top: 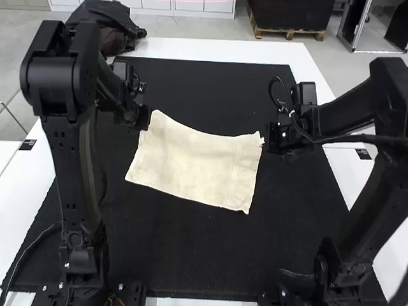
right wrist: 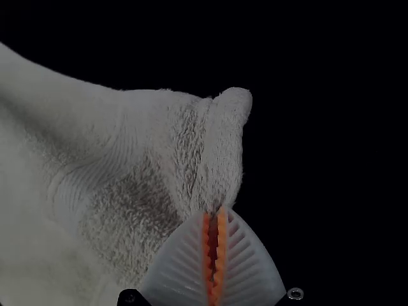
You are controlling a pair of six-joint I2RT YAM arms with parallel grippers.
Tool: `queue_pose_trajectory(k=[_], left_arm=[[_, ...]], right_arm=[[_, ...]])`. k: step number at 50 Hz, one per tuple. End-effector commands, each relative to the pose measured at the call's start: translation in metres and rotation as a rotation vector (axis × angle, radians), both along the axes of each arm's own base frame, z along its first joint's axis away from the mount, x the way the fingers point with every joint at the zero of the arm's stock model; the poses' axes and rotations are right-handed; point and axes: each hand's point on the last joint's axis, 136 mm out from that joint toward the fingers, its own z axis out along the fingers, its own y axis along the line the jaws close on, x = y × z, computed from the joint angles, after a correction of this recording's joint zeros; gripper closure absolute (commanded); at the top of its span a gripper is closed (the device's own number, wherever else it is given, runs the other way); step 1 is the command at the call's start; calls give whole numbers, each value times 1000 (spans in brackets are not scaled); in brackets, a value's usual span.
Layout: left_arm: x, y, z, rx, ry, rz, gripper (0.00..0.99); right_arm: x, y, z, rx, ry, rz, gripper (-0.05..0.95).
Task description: Fold the towel.
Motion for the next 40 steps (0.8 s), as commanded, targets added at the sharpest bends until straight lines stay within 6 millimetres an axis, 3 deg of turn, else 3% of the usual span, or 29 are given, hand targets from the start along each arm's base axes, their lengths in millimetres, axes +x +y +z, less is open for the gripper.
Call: queue_pose_trajectory(k=[1, 19, 40], left_arm=[[-5, 8, 18, 11, -33, 15, 975], [-35, 5, 12, 12, 64, 0, 975], [-58, 2, 22, 3, 100, -6, 975]], right_arm=[[-5, -2, 10, 25, -4, -3, 926], [-38, 4, -1, 46, 133, 49, 926], [-66, 7, 8, 49, 185, 92, 926]])
